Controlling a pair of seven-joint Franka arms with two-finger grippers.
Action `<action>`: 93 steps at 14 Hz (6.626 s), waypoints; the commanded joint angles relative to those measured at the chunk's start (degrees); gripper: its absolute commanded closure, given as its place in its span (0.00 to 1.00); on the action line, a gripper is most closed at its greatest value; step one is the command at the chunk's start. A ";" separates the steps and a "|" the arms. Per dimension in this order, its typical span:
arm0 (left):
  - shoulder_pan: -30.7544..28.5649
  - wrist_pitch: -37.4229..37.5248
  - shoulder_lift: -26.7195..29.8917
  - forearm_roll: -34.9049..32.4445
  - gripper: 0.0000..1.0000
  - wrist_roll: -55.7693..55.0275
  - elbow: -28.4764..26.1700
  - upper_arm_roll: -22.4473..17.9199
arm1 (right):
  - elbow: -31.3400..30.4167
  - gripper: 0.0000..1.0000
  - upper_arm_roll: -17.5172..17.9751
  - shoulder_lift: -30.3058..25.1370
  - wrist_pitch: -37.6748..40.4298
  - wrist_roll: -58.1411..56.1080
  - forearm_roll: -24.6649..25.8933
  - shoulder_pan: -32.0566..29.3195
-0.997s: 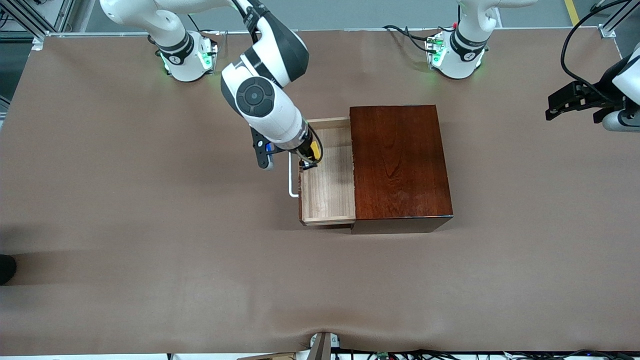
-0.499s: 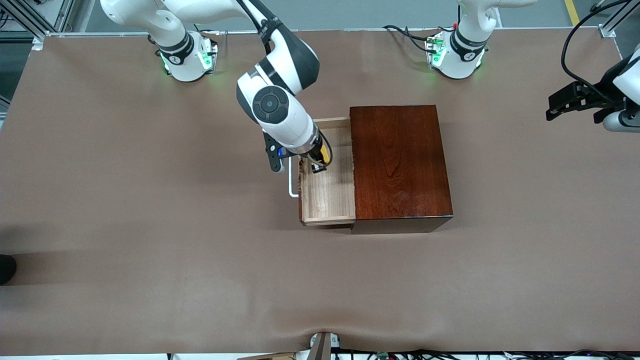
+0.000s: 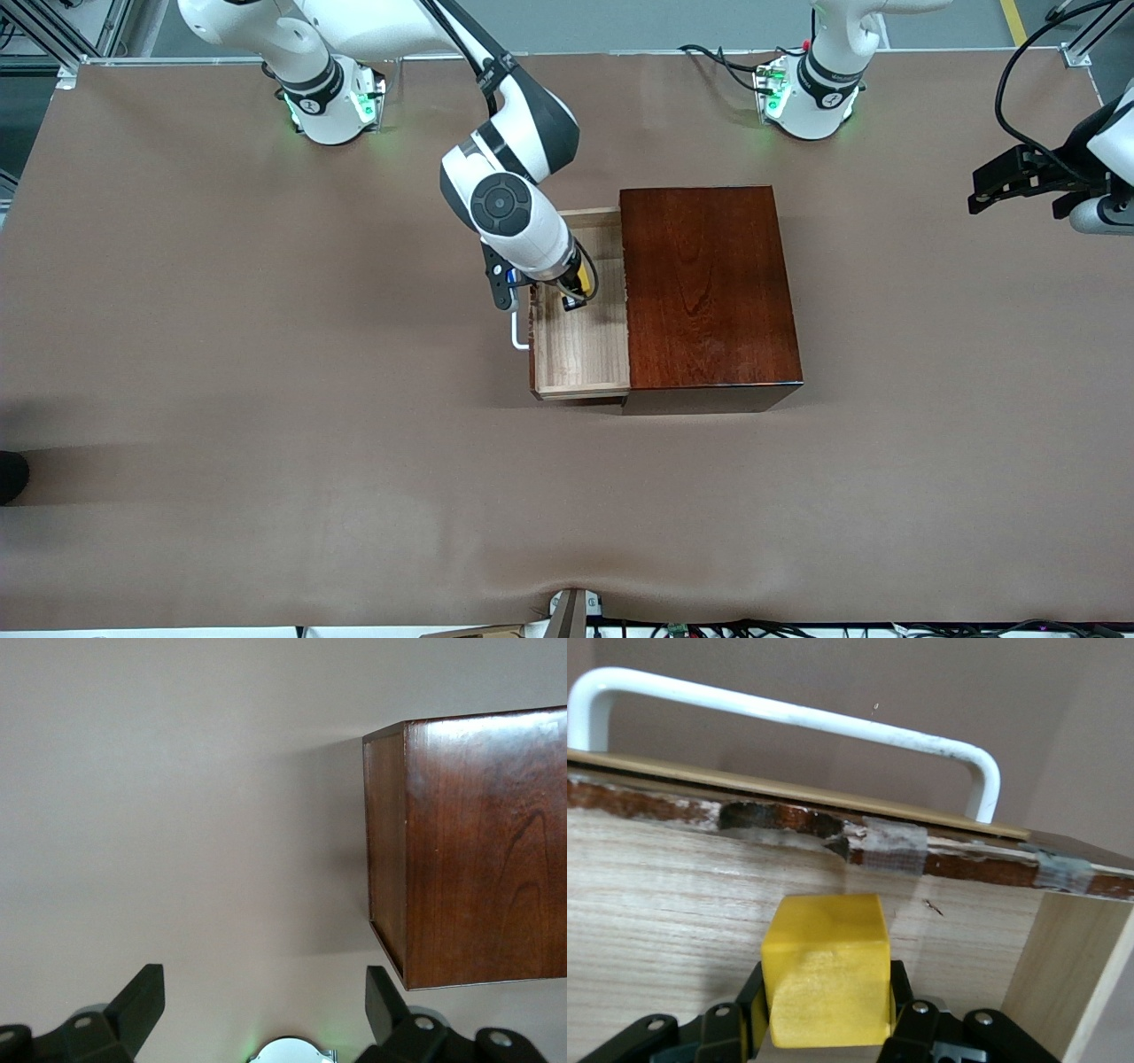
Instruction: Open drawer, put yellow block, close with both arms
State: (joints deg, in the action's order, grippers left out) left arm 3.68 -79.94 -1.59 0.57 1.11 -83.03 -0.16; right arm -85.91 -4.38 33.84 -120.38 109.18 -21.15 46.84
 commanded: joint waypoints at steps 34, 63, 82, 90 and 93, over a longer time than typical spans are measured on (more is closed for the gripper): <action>-0.86 -0.31 -0.08 -0.92 0.00 1.09 0.23 0.60 | 12.52 0.00 -1.51 -10.28 27.03 -22.60 5.51 -15.88; -0.78 -0.40 0.36 -1.18 0.00 1.09 0.67 0.42 | -1.15 0.00 -1.34 -35.05 39.02 -102.41 19.83 -45.25; 0.00 1.09 2.11 -2.24 0.00 1.09 0.59 -0.36 | 1.98 0.00 -1.07 -36.04 40.05 -104.78 21.77 -45.69; 0.63 2.07 1.77 -2.15 0.00 1.44 0.76 -1.69 | 1.71 0.00 -0.98 -36.21 40.05 -105.31 23.26 -44.90; 0.54 2.15 1.77 -1.98 0.00 1.53 0.76 -1.69 | 1.62 0.00 -0.98 -36.30 39.88 -108.47 23.18 -45.08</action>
State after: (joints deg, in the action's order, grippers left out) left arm 4.29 -78.51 -0.07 -0.77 2.20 -82.47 -1.91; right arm -84.85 -5.65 -2.51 -81.03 2.69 0.76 1.96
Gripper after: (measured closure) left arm 0.000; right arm 0.000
